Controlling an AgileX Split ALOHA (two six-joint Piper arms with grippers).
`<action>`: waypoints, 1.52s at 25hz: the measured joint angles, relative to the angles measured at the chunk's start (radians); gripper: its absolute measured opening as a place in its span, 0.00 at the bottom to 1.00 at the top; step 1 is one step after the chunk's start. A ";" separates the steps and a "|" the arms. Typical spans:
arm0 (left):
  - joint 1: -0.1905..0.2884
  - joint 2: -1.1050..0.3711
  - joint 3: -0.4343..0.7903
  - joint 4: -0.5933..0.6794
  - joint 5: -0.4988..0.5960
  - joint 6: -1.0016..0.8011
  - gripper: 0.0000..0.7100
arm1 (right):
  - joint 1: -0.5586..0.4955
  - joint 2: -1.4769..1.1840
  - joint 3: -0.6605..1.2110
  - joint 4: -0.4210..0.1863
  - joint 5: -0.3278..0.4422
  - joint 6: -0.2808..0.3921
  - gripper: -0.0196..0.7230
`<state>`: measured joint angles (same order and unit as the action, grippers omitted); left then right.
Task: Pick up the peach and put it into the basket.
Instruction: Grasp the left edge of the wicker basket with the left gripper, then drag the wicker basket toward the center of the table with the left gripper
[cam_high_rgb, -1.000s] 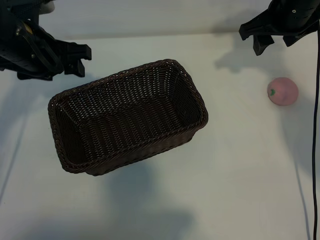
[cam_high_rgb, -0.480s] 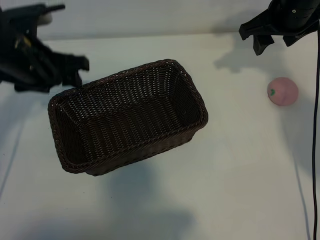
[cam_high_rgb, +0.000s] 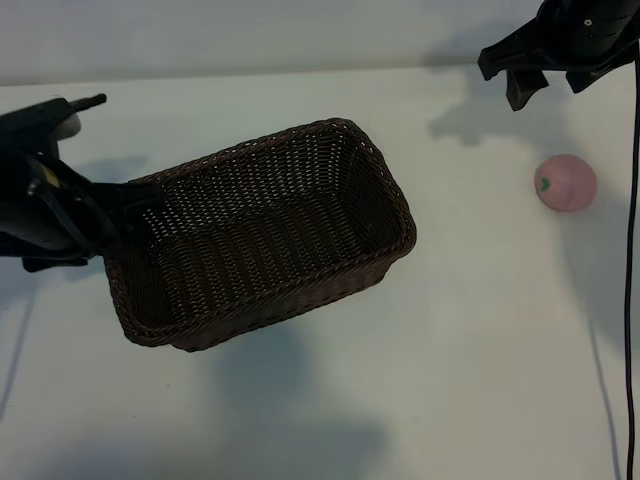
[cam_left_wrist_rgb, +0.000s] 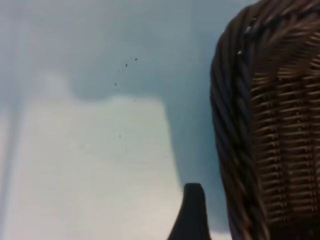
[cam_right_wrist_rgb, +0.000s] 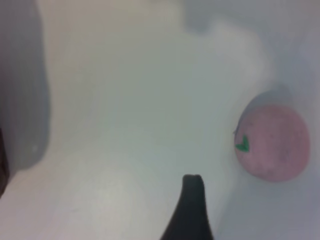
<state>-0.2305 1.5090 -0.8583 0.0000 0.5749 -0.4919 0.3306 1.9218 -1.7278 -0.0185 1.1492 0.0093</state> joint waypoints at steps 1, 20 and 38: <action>0.000 0.020 0.001 0.000 -0.010 -0.005 0.83 | 0.000 0.000 0.000 0.000 0.001 0.000 0.83; 0.000 0.232 0.006 -0.052 -0.099 -0.019 0.54 | 0.000 0.000 0.000 0.000 0.018 0.000 0.83; 0.000 0.104 0.006 -0.085 -0.107 0.032 0.42 | 0.000 0.000 0.000 0.000 0.023 0.000 0.83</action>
<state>-0.2305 1.6129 -0.8524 -0.0850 0.4683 -0.4599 0.3306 1.9218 -1.7278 -0.0185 1.1718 0.0093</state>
